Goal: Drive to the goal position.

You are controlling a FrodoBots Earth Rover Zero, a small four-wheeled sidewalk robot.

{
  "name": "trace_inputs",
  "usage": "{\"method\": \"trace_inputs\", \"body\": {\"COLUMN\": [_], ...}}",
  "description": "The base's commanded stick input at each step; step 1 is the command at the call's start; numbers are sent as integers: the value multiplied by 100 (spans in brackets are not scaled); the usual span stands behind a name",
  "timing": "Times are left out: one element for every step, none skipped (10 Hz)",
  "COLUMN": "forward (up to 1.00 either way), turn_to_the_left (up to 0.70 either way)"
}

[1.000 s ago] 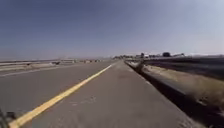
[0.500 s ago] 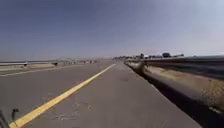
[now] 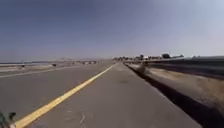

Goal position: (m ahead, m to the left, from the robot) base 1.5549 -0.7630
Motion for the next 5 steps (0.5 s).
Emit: {"method": "trace_inputs", "body": {"forward": [50, 50, 50, 50, 50], "turn_to_the_left": [0, 0, 0, 0, 0]}}
